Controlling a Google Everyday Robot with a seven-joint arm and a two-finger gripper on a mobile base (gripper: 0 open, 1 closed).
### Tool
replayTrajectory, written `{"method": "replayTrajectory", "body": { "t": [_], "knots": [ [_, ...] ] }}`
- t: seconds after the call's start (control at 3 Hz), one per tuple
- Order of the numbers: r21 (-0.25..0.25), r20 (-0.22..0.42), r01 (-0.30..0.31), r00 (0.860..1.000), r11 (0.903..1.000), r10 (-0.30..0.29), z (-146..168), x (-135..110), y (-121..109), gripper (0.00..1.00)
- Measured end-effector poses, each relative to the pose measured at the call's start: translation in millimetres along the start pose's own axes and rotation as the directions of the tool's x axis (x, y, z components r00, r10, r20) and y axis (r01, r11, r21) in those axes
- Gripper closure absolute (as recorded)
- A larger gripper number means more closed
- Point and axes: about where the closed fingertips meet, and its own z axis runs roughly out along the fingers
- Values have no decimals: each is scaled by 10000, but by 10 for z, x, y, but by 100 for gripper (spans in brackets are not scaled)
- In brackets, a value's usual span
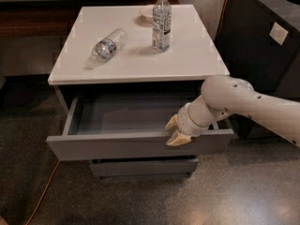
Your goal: Place water bottle into top drawer
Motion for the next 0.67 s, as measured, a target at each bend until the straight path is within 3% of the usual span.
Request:
{"method": "replayTrajectory", "body": {
  "t": [0.33, 0.67],
  "knots": [
    [-456, 194, -706, 9972, 9965, 716, 3, -106, 197, 100],
    [-574, 227, -814, 9963, 9950, 828, -10, -139, 243, 100]
  ]
}}
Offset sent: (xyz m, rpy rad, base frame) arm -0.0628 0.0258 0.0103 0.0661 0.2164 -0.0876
